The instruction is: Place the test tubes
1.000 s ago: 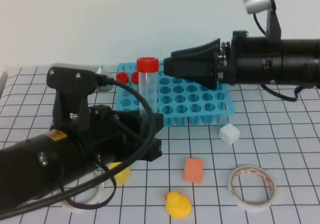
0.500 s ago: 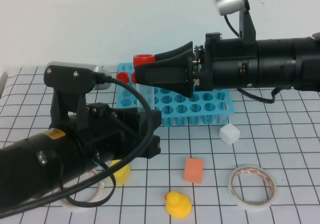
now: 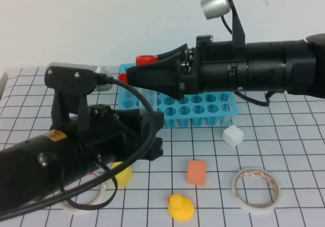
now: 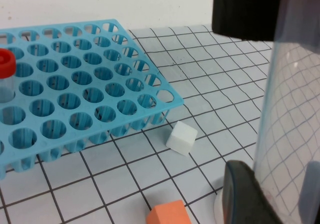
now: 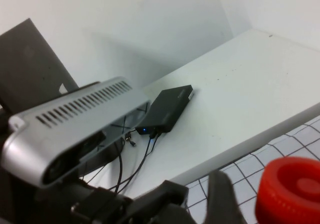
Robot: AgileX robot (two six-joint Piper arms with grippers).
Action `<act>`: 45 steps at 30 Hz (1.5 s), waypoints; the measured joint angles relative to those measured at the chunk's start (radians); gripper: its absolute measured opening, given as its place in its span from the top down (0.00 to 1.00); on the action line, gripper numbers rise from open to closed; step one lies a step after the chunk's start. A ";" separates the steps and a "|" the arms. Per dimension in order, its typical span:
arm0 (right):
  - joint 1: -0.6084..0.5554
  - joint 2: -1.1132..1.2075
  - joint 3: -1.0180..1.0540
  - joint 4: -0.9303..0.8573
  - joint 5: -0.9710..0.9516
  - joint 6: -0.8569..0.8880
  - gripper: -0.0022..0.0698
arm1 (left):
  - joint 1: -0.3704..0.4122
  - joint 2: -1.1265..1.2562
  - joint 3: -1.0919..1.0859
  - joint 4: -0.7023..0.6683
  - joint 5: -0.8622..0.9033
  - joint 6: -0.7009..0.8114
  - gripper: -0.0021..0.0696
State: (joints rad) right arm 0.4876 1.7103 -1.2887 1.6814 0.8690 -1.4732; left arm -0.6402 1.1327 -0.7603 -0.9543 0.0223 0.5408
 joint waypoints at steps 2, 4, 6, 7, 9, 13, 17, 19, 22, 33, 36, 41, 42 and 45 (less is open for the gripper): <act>0.000 0.000 0.000 0.000 -0.006 0.000 0.44 | 0.000 0.000 0.000 0.000 0.000 0.000 0.67; 0.000 0.000 0.000 0.000 -0.014 0.000 0.52 | 0.000 0.000 0.000 0.000 0.006 0.000 0.67; 0.002 0.000 0.000 0.000 -0.016 0.000 0.59 | 0.000 0.000 0.000 0.000 0.010 0.000 0.67; 0.001 0.000 0.000 0.000 -0.016 0.000 0.59 | 0.000 0.000 0.000 0.000 0.012 0.000 0.67; 0.001 0.000 0.000 0.000 -0.016 0.000 0.59 | 0.000 0.000 0.000 0.000 0.018 0.000 0.67; 0.002 0.000 0.000 -0.002 -0.016 0.002 0.59 | 0.000 0.000 0.000 0.000 0.042 0.011 0.67; 0.002 0.002 0.000 -0.006 -0.016 0.002 0.59 | 0.000 0.000 0.000 0.000 0.047 0.050 0.66; 0.002 0.002 0.000 -0.006 -0.019 -0.007 0.59 | 0.000 0.000 0.000 0.001 0.043 0.104 0.61; 0.002 0.002 0.000 -0.002 -0.045 -0.046 0.59 | 0.000 -0.004 0.000 0.004 0.041 0.188 0.49; 0.002 0.002 0.000 0.000 -0.169 -0.117 0.59 | 0.007 -0.165 0.000 0.008 0.042 0.468 0.51; 0.002 0.002 0.000 0.000 -0.156 -0.123 0.59 | 0.058 -0.255 0.000 0.042 0.169 0.471 0.76; 0.002 0.002 0.000 0.000 -0.136 -0.125 0.59 | 0.192 -0.409 0.052 0.233 0.408 0.274 0.94; 0.002 0.002 0.000 0.000 -0.136 -0.127 0.59 | 0.226 -0.443 0.071 0.285 0.441 0.215 0.95; 0.002 0.002 0.000 0.000 -0.131 -0.131 0.59 | 0.291 -0.547 0.134 0.408 0.495 0.100 0.96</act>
State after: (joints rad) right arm 0.4898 1.7120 -1.2887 1.6812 0.7378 -1.6039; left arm -0.3493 0.5853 -0.6266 -0.5461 0.5169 0.6403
